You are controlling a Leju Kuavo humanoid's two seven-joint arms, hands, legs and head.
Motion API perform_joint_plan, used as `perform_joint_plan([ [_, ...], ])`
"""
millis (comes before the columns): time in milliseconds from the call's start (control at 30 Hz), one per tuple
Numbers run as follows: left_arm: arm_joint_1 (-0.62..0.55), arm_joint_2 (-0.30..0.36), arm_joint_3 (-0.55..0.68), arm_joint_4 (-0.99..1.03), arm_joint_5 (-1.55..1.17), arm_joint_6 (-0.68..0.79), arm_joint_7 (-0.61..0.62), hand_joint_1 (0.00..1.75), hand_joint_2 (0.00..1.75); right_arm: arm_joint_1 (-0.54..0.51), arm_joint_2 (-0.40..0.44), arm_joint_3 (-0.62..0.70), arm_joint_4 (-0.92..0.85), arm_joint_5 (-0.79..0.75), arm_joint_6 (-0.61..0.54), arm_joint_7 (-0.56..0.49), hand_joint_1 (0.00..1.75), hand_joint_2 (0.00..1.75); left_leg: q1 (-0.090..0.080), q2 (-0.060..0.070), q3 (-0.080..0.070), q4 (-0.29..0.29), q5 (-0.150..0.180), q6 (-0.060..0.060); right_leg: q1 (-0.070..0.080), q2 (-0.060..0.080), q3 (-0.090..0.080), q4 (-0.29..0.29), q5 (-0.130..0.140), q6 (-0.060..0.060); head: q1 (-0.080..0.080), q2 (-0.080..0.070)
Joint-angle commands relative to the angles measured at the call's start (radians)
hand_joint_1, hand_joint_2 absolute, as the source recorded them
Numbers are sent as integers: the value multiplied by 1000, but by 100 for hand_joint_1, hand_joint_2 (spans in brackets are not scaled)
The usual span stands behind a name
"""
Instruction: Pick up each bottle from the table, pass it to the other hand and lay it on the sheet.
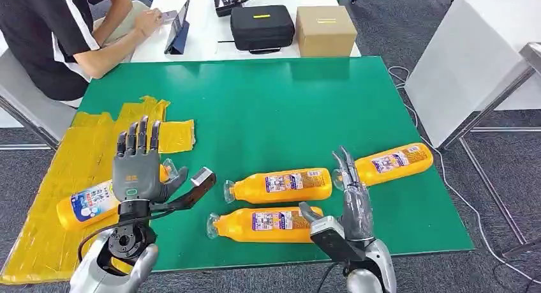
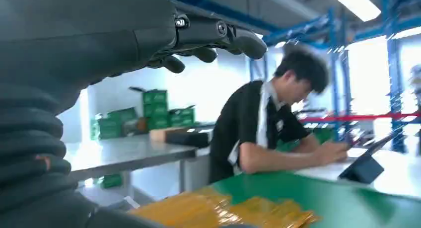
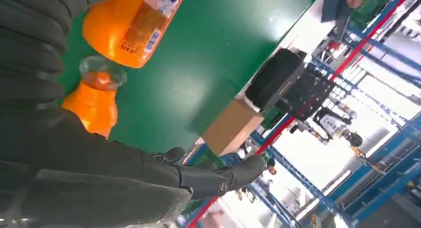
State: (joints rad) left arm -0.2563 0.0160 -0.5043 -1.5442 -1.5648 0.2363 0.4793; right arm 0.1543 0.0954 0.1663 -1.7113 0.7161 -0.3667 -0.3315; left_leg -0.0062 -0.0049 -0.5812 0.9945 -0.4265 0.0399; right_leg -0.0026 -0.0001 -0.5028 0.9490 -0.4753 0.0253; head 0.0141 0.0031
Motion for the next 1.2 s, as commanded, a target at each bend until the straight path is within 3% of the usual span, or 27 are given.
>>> perform_joint_plan([
  [33, 182, -72, 146, -116, 602, 158, -505, 0, 0, 16, -58, -54, 3, 544, -126, 229, 0, 175, 0, 1, 5, -1, -2, -2, 0, 1, 5, -3, -1, 1, 0, 0],
  [67, 206, -73, 171, -135, 709, 154, -562, 0, 0, 11, -78, -65, -3, 651, -89, 266, 0, 175, -1, 1, 3, -1, -2, -1, 0, 1, 3, -2, -1, 0, 1, 0],
  [100, 235, -79, 207, -152, 747, 172, -599, 0, 175, -4, -98, -76, -6, 693, -28, 281, 0, 175, 0, 3, 4, -1, -3, -2, 0, 3, 5, -3, -2, 0, 1, 0],
  [200, 287, -73, 255, -168, 835, 182, -662, 0, 175, -43, -163, -106, 18, 790, 106, 313, 0, 175, -2, 5, 4, -1, -3, -3, -1, 4, 3, -2, -1, 0, 0, 0],
  [233, 301, -76, 276, -161, 861, 181, -679, 0, 175, -67, -229, -97, 51, 843, 177, 330, 0, 175, -1, 3, 1, -1, -2, -2, -1, 3, 0, -1, 0, 0, 0, 0],
  [400, 301, -80, 287, -146, 880, 182, -702, 0, 175, -100, -275, -114, 113, 802, 167, 300, 0, 175, -1, 1, 1, -1, -1, -1, -1, 2, 1, -2, 0, 0, 0, 0],
  [500, 298, -73, 298, -119, 935, 173, -729, 0, 175, -191, -435, -89, 255, 696, 226, 259, 0, 175, -1, 1, 2, -1, -1, -1, -1, 2, 2, -2, 0, 0, 0, 0],
  [667, 265, -75, 307, -56, 982, 168, -773, 0, 175, -342, -555, -47, 497, 625, 244, 172, 0, 175, -1, 1, 3, -1, 0, 0, -1, 1, 4, -4, 1, 1, 1, 0],
  [933, 232, -68, 287, -5, 1007, 140, -784, 0, 175, -397, -570, 2, 575, 602, 289, 186, 0, 175, -2, 0, 3, 0, 0, 0, -2, 1, 3, -2, 1, 1, 0, 0],
  [1200, 197, -66, 264, 58, 1028, 144, -806, 0, 175, -540, -538, 71, 845, 568, 270, 125, 0, 175, -1, 2, 4, -1, 0, 0, -1, 3, 3, -3, 2, 1, 0, 0],
])
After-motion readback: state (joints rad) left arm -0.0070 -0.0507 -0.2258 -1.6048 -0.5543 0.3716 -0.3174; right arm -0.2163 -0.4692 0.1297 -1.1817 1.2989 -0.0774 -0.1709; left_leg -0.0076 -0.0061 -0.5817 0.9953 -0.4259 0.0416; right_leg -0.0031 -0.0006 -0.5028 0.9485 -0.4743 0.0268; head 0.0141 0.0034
